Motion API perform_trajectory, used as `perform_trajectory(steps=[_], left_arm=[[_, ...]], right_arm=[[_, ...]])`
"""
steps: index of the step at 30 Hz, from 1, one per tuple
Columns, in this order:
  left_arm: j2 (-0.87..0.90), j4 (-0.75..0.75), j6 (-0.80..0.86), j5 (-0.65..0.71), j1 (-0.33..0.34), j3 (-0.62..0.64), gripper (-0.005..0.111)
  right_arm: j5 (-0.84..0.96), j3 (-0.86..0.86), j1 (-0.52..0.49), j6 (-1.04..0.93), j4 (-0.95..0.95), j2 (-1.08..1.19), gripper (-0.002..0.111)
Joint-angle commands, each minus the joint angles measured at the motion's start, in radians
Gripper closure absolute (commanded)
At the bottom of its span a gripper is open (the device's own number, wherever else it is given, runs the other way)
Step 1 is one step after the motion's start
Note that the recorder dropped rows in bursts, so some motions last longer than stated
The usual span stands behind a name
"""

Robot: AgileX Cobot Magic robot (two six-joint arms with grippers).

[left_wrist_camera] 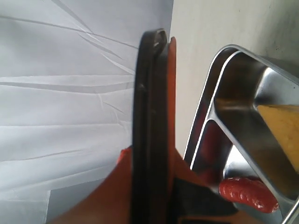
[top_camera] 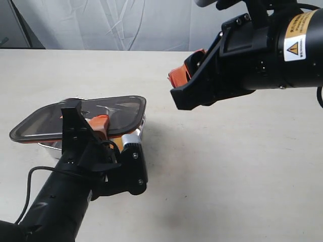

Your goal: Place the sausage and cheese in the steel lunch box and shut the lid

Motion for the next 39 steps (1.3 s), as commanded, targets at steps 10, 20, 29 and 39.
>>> perform_trajectory(steps=[10, 20, 29, 39], left_arm=[[0.001, 0.006, -0.012, 0.020, 0.009, -0.015, 0.107], [-0.017, 0.006, 0.104, -0.193, 0.153, -0.125, 0.107], [-0.019, 0.006, 0.172, -0.150, 0.179, -0.127, 0.107], [-0.026, 0.006, 0.066, -0.027, 0.118, -0.127, 0.107]], right_arm=[[0.001, -0.001, -0.005, 0.000, -0.007, -0.008, 0.055], [-0.002, -0.001, -0.005, 0.000, -0.007, -0.008, 0.055], [-0.002, -0.001, -0.005, 0.000, -0.009, -0.008, 0.055], [-0.005, -0.001, -0.054, 0.105, -0.029, -0.008, 0.055]])
